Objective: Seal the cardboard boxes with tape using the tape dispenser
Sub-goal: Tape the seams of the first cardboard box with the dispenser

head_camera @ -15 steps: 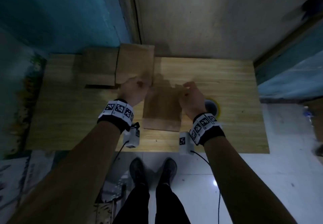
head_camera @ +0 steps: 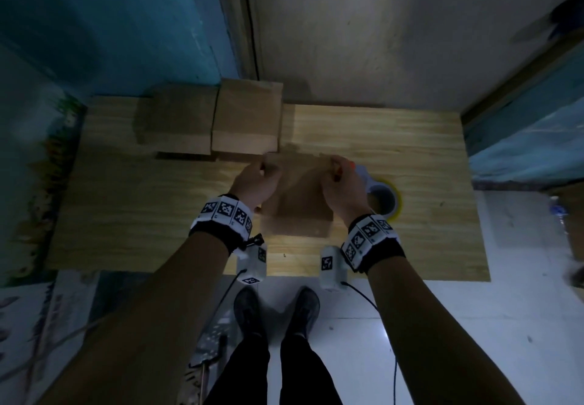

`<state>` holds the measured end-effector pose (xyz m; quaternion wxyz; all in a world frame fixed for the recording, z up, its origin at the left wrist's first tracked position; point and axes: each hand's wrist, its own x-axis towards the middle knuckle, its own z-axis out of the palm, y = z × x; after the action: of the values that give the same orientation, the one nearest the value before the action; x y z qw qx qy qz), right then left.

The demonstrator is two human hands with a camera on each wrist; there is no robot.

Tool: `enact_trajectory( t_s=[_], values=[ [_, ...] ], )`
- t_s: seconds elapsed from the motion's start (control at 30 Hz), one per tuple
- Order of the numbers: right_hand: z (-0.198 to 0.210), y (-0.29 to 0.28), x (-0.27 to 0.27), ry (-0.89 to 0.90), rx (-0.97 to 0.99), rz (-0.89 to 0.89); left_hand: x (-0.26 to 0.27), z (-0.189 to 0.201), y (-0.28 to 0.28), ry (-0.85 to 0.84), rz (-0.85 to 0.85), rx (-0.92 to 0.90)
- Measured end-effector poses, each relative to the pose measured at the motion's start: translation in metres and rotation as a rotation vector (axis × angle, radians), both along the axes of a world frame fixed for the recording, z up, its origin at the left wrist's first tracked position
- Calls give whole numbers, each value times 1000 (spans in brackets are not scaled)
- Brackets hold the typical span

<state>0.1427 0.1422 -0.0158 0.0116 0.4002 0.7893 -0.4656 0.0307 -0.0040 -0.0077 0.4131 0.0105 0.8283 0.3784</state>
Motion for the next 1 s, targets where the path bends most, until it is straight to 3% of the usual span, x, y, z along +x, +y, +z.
enact_trajectory(
  t_s=[0.2,0.6,1.0],
  values=[
    [3,-7,2,150,0,-85,-2,11,-6,43,123,57],
    [7,-17,21,321,34,-99,11,14,-18,1,180,85],
    [-11,-9,30,218,-12,-57,19,20,-15,-149,126,107]
  ],
)
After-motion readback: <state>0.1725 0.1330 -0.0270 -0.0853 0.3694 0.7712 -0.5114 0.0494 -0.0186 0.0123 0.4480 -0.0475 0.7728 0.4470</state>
